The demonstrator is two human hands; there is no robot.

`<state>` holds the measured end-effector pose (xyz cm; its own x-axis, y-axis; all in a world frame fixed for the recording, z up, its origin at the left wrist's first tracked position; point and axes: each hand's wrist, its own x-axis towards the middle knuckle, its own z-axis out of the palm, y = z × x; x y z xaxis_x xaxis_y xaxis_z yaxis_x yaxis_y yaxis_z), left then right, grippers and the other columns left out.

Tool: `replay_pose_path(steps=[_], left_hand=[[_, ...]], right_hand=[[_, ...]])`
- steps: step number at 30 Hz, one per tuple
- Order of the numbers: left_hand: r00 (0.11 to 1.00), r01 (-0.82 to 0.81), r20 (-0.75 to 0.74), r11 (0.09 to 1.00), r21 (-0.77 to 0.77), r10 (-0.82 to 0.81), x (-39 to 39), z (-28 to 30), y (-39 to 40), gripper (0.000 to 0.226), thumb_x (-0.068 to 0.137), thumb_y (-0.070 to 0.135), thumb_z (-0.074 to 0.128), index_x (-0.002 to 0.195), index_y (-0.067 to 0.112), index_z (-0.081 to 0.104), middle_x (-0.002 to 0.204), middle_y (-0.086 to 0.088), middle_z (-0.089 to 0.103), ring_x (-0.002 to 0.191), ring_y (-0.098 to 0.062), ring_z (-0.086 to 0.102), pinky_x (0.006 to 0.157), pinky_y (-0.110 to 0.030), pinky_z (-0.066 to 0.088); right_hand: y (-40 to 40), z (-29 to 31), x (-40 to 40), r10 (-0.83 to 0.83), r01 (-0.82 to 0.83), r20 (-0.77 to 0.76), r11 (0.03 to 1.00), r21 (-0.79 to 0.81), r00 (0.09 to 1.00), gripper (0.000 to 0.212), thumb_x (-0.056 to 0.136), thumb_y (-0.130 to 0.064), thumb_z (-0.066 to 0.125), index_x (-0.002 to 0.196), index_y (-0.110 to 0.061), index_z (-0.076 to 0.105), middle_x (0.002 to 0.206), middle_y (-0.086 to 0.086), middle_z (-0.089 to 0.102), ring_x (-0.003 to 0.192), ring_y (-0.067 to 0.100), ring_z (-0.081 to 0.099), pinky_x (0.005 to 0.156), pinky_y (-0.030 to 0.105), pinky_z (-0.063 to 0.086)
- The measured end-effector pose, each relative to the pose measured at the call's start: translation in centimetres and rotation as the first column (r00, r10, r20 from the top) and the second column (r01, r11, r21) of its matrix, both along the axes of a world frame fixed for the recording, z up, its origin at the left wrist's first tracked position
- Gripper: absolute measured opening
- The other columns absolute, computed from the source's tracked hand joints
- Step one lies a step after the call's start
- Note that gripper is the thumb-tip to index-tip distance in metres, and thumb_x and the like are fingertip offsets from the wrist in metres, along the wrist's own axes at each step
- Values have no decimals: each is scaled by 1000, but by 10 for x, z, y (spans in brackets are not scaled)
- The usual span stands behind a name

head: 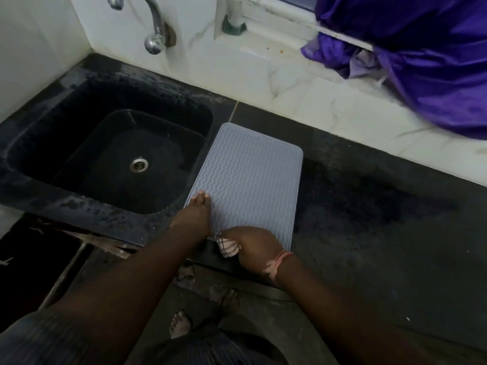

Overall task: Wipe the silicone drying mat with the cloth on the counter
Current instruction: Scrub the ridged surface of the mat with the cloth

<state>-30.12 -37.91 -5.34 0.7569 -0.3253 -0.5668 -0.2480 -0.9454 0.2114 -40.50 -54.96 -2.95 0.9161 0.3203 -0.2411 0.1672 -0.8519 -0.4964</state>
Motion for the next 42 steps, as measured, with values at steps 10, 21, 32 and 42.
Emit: replay_pose_path(steps=[10,21,32,42], left_hand=[[993,120,11,984,-130,-120,-11,8,-68,111,83,39,80,163,36,1,171,-6,-14,156,-39,-15,126,-56,4],[988,149,21,986,69,-150,-7,-6,-102,135,69,56,87,160,43,-12,169,-4,-23,155,-40,-17,124,-61,9],[991,129,17,990,54,-130,-10,-3,-104,136,69,60,86,159,42,-14,169,-4,-23,155,-39,-16,124,-61,10],[997,-38,75,999,31,36,-41,-5,-78,128,72,73,74,159,43,-14,170,1,-19,156,-40,-14,122,-65,11]], right_hand=[[-121,5,83,-502,502,25,865,9,864,36,92,-8,63,126,-20,71,126,2,71,116,22,64,95,26,47],[-106,-14,75,-296,320,144,930,-180,944,27,86,-8,62,111,-16,70,111,5,71,105,25,66,93,40,55],[-100,13,2,-171,188,-234,981,53,957,10,90,-13,68,98,-13,73,90,-7,70,84,9,67,74,13,50],[-119,-4,67,-241,253,96,955,-153,966,18,83,-11,65,100,-11,69,102,8,71,97,28,66,83,38,57]])
